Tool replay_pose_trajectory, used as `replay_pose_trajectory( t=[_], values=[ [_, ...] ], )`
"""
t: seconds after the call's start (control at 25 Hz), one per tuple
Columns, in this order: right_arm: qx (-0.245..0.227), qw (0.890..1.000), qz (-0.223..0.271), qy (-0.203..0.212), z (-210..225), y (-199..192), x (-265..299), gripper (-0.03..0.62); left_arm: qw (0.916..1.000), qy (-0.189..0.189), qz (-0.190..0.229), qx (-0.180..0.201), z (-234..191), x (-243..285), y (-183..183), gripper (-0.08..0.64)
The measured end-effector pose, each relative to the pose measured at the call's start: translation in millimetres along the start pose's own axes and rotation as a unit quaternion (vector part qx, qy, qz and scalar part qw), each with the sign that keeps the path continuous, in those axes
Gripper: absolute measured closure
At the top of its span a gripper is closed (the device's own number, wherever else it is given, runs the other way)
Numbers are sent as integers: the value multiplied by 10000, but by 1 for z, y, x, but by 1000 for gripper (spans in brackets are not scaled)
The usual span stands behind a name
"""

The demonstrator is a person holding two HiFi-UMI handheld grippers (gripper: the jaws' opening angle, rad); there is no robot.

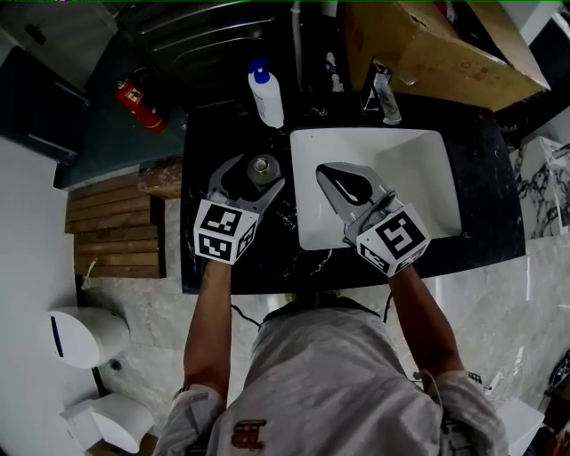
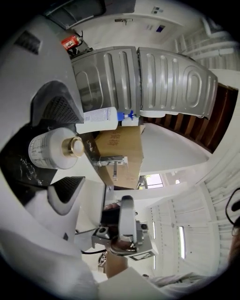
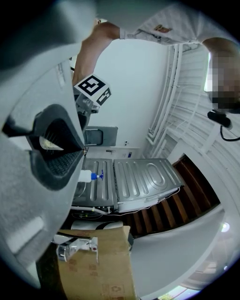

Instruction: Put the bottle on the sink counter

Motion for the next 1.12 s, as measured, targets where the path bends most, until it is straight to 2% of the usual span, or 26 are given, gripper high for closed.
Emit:
replay_pose_trajectory(
  t=[0.08,0.16,0.28,0.4,0.52,0.68,1.12],
  values=[
    [-8,10000,59,33,-1,5,1,591,9988,63,492,-4,2,-16,17,215],
    [-14,9999,117,63,-3,10,1,591,9939,78,1100,-39,7,-34,36,230],
    [3,9997,232,98,-7,17,0,591,9819,1,1888,-155,19,-59,64,320],
    [-36,9992,370,144,-12,26,-2,591,9727,-69,2311,-207,31,-73,81,385],
    [-91,9986,483,188,-17,34,-4,591,9683,-113,2486,-205,42,-79,87,466],
    [-138,9980,583,215,-22,42,-9,591,9672,-213,2525,-142,56,-81,91,557],
    [-260,9967,745,209,-35,49,-23,592,9680,-288,2491,-117,76,-82,94,560]
  ],
)
Point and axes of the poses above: the fingertips, and each gripper's own axes: x forward along the fingers, z to its right, y out of its top, the point moved 8 cm from there along -x, backward along the fingers, and after that the axes turned 1 degree about -z, right-handed, at the moved point
